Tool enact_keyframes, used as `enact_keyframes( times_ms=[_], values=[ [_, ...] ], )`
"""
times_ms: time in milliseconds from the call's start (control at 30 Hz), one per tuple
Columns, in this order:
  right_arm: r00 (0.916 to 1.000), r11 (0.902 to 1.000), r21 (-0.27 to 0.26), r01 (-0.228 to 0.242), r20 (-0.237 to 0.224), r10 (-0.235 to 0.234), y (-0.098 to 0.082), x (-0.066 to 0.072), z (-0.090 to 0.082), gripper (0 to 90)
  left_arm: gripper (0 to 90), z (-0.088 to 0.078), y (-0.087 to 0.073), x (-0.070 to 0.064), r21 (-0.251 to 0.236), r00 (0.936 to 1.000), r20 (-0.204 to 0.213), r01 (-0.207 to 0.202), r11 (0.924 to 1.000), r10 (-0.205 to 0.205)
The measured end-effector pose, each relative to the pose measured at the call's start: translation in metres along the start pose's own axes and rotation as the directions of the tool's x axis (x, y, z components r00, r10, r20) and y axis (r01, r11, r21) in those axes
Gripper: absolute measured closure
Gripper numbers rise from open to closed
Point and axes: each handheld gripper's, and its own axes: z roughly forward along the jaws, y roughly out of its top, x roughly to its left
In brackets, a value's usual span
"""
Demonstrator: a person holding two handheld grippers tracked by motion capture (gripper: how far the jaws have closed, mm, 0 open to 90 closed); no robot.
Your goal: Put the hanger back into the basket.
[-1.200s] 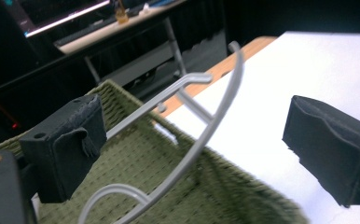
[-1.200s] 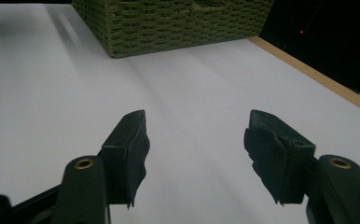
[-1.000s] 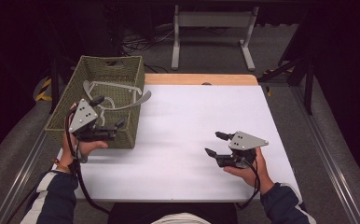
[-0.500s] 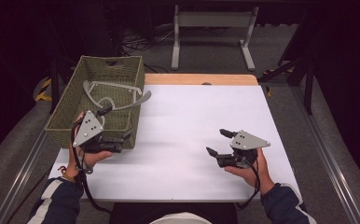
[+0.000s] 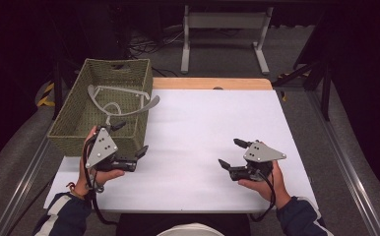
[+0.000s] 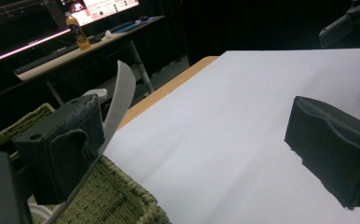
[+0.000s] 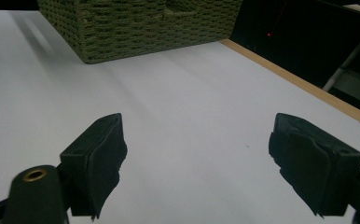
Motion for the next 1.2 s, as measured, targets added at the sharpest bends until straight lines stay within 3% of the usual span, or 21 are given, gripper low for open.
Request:
enact_keyframes(
  times_ms=[567, 700, 800, 900, 1200],
  values=[
    [0.9998, 0.9999, 0.001, 0.014, 0.017, -0.014, -0.008, 0.004, -0.005, 17.4, 5.1, 0.004, -0.022, -0.016, 0.038, 0.9995, 0.031, -0.006, 0.9993, 0.005],
    [0.9997, 0.9999, 0.002, 0.014, 0.019, -0.014, -0.012, 0.005, -0.007, 16.8, 5.3, 0.006, -0.032, -0.02, 0.057, 0.9989, 0.045, 0.012, 0.9983, -0.015],
    [0.9996, 0.9998, 0.014, 0.017, 0.024, -0.017, -0.014, 0.006, -0.007, 16.2, 5.3, 0.006, -0.036, -0.023, 0.066, 0.9994, 0.035, 0.004, 0.9978, -0.006],
    [0.9993, 0.9995, 0.021, 0.022, 0.029, -0.023, -0.017, 0.009, -0.007, 15.3, 5.3, 0.006, -0.043, -0.027, 0.082, 0.9986, 0.044, 0.026, 0.9963, -0.03],
    [0.9988, 0.9996, -0.002, 0.028, 0.04, -0.027, -0.022, 0.011, -0.007, 13.5, 5.3, 0.005, -0.063, -0.027, 0.133, 0.9987, 0.028, 0.038, 0.9904, -0.043]
  ],
)
